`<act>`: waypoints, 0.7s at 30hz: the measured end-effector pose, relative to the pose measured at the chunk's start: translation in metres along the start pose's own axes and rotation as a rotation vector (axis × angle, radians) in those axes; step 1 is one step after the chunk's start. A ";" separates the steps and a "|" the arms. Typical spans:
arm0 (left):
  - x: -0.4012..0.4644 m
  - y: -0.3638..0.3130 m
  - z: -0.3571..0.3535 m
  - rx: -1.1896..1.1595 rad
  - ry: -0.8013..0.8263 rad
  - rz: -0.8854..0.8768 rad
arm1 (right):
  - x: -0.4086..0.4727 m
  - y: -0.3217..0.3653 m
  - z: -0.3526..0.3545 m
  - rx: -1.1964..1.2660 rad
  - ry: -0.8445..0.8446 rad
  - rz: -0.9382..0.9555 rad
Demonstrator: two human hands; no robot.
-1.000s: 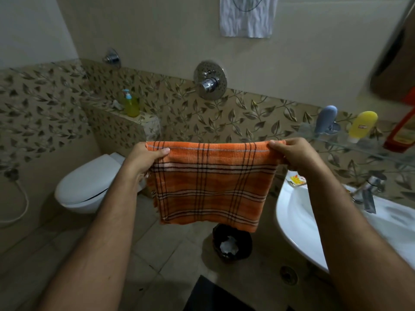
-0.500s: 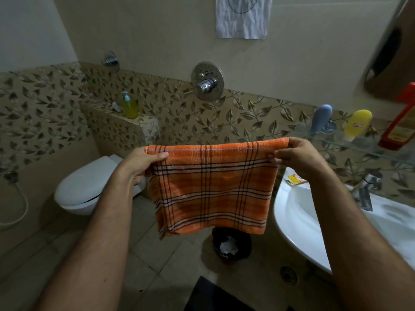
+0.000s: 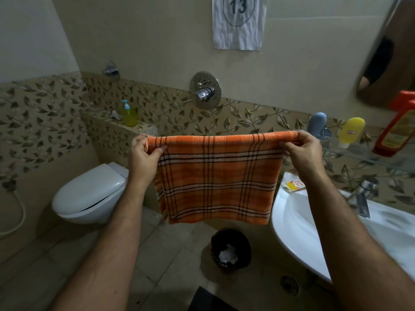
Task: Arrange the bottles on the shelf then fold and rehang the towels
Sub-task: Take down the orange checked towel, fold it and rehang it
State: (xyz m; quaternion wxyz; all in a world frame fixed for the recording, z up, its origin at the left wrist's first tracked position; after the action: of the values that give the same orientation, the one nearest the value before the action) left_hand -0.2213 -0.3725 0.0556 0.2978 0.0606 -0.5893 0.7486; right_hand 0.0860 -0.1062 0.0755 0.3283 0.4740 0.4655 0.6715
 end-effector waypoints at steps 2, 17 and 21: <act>0.000 -0.006 -0.002 -0.067 -0.013 -0.012 | 0.003 0.004 0.003 -0.009 -0.022 0.031; -0.006 -0.044 -0.042 -0.526 0.085 0.097 | 0.012 -0.029 0.001 0.331 0.086 -0.235; -0.004 -0.058 -0.054 -0.607 0.067 0.154 | 0.027 -0.039 0.006 0.393 0.116 -0.288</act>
State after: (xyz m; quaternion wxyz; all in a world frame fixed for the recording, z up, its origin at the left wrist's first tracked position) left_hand -0.1734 -0.3170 0.0870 0.2638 -0.1006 -0.7787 0.5603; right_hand 0.0828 -0.0664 0.0488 0.2947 0.4182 0.6679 0.5405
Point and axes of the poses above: each hand's wrist, its own x-axis towards the middle knuckle, its own z-axis out of the back of the hand, y = z × x, the point moved 6 cm from there along x, towards the middle knuckle, and after that the axes turned 3 degrees about x, right-handed, at the moved point
